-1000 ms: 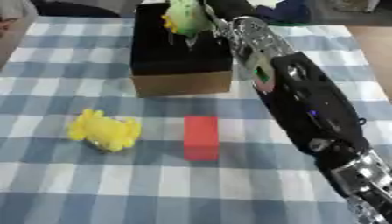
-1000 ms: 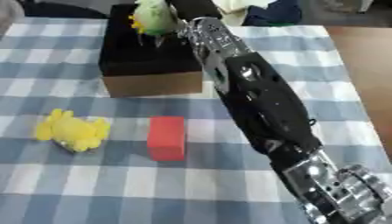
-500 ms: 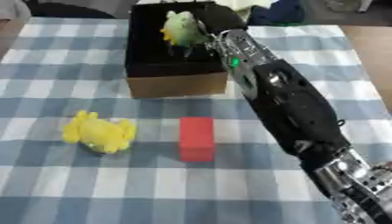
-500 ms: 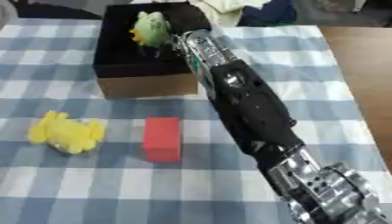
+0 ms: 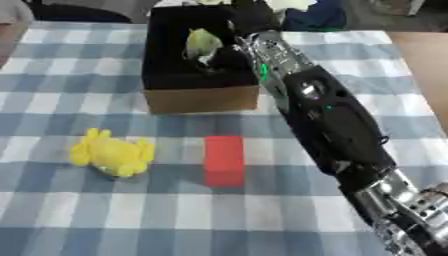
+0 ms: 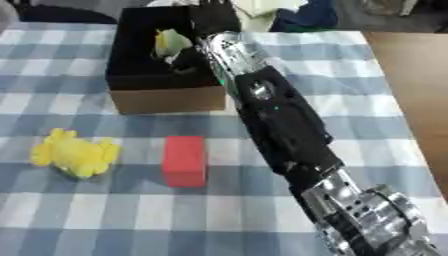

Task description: Pick up objects on the table and place them in the box.

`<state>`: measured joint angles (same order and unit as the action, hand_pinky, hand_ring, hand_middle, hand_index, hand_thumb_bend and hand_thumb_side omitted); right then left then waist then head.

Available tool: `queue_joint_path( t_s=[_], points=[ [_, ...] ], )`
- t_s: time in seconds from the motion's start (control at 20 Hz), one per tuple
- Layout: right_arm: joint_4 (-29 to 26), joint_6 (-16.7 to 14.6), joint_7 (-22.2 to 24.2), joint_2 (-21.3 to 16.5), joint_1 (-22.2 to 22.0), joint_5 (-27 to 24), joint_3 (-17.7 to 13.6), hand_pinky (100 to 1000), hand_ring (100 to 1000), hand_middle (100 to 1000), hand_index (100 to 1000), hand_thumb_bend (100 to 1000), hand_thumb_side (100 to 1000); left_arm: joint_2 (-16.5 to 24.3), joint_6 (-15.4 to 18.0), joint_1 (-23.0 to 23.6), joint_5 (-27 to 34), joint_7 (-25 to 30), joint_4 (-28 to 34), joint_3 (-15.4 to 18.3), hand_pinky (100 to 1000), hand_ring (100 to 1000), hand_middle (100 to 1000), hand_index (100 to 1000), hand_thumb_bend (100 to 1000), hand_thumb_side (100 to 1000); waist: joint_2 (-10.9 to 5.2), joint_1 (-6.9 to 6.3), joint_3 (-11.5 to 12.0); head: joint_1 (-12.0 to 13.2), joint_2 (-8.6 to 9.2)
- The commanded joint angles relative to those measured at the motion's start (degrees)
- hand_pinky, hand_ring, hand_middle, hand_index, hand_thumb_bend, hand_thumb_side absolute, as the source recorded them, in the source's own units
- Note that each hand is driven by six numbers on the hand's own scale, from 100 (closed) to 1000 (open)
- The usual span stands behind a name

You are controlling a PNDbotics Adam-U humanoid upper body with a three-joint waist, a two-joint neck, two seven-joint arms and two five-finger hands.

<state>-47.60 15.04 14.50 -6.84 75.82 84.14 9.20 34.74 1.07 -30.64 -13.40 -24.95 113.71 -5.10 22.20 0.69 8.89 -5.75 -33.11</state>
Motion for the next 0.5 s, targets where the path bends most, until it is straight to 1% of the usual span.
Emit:
queue_joint_path(
  t_s=[0.05, 0.2, 0.3, 0.4, 0.5],
  points=[
    [-0.9, 0.6, -0.1, -0.2, 2.1, 1.3, -0.6, 999, 1000, 938, 987, 668, 840, 0.9, 0.0, -0.7, 0.3, 0.2, 0.9, 0.1, 578, 745, 675, 833, 100, 987, -1.26, -0.22, 0.2, -0.3, 0.74],
    [-1.5, 0.7, 0.1, -0.2, 2.6, 1.4, -1.0, 999, 1000, 933, 987, 666, 845, 0.9, 0.0, -0.7, 0.3, 0.3, 0.9, 0.0, 577, 745, 675, 834, 100, 986, -1.33, -0.2, 0.1, -0.3, 0.72],
    [-2.3, 0.6, 0.3, -0.2, 2.7, 0.5, -1.1, 996, 998, 929, 986, 641, 842, 0.9, 0.0, -0.7, 0.3, 0.3, 0.9, 0.0, 578, 745, 675, 833, 100, 986, -1.41, -0.23, 0.0, -0.2, 0.67],
    [-4.1, 0.2, 0.5, -0.7, 2.8, -1.6, -1.1, 992, 991, 923, 985, 600, 831, 1.0, 0.0, -0.5, 0.3, 0.3, 0.9, 0.1, 578, 745, 675, 833, 100, 986, -1.56, -0.28, -0.3, 0.1, 0.47],
    [-7.2, -0.7, 1.0, -2.2, 2.9, -5.0, -0.5, 989, 988, 919, 983, 579, 828, 1.1, -0.1, -0.2, 0.2, 0.2, 0.9, 0.2, 578, 745, 675, 833, 100, 986, -1.72, -0.27, -0.7, 0.5, 0.2]
  ],
)
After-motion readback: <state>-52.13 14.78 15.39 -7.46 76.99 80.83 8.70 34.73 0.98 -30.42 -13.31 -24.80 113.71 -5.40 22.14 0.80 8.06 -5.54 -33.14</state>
